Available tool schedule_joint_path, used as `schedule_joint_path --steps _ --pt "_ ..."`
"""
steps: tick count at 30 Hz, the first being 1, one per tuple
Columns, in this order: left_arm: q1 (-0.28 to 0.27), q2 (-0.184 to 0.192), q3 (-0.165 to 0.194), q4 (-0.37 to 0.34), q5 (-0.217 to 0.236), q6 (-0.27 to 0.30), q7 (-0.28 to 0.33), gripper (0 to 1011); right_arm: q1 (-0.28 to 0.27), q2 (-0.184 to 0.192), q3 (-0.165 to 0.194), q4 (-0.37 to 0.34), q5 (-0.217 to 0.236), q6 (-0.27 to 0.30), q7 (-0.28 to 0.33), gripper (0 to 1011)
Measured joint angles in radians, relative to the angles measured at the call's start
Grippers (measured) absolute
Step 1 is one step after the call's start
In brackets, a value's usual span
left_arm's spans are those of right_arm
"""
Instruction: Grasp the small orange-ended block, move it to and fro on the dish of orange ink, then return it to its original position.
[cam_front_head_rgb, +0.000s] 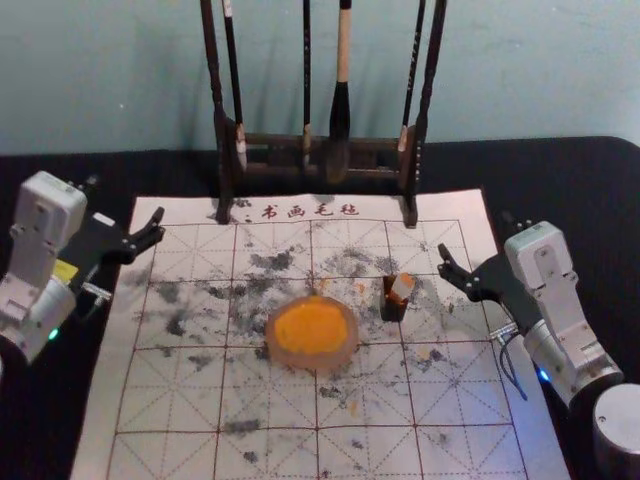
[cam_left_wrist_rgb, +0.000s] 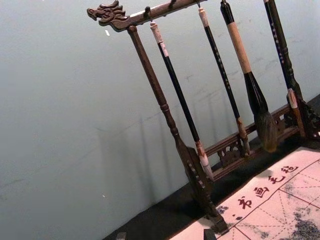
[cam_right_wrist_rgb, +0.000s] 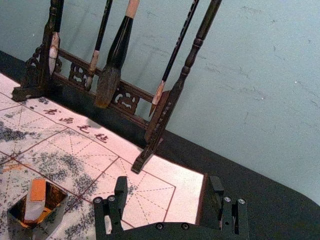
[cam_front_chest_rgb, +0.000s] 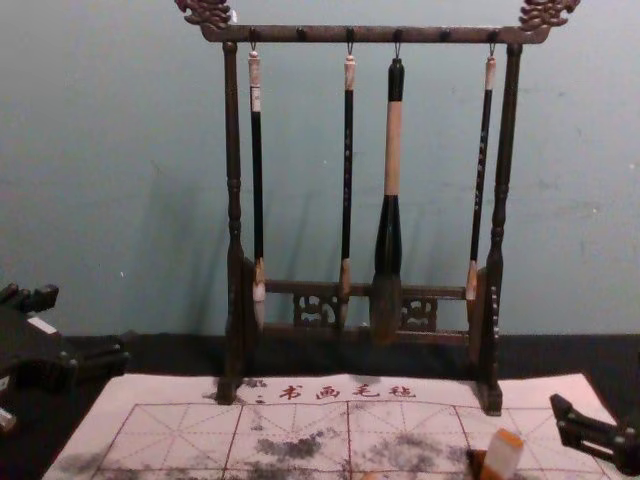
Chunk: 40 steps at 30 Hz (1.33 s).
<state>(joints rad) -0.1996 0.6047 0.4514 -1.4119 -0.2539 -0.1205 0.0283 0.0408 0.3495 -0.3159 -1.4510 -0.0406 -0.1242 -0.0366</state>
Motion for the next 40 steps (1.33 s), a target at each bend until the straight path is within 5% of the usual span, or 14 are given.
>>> schedule_joint_path --steps 40 --pt "0.000 0.000 0.000 0.000 0.000 0.000 0.000 1001 0.001 0.004 -0.003 -0.006 -0.005 -0.002 -0.004 1002"
